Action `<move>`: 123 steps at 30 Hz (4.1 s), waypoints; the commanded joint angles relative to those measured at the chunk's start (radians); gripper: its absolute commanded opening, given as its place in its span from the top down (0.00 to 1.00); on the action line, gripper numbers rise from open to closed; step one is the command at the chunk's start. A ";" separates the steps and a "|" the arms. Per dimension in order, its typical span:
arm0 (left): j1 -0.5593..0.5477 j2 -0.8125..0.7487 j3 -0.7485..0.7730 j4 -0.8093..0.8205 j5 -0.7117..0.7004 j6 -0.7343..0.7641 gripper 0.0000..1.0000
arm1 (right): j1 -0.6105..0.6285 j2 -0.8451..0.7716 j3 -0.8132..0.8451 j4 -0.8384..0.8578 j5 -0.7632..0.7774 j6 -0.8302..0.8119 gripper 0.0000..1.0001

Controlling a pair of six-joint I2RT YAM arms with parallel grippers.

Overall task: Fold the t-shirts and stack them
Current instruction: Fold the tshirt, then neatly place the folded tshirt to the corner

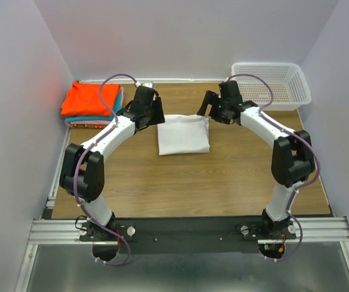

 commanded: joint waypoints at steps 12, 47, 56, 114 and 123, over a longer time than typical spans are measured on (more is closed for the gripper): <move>-0.025 0.144 0.032 0.174 0.261 0.085 0.38 | 0.000 -0.146 -0.386 0.378 -0.483 0.136 0.00; -0.028 0.139 0.097 0.193 0.266 0.122 0.02 | 0.000 -0.346 -0.457 0.301 -0.385 -0.034 0.00; -0.025 0.171 0.199 0.147 0.215 0.142 0.02 | -0.001 -0.148 -0.176 0.304 -0.350 -0.021 0.00; -0.166 -0.074 -0.433 0.270 0.014 -0.123 0.02 | -0.055 -0.907 -0.848 0.225 -0.148 0.013 0.00; -0.177 0.102 -0.304 0.201 -0.049 -0.116 0.11 | -0.055 -0.946 -0.826 0.148 -0.094 -0.031 0.00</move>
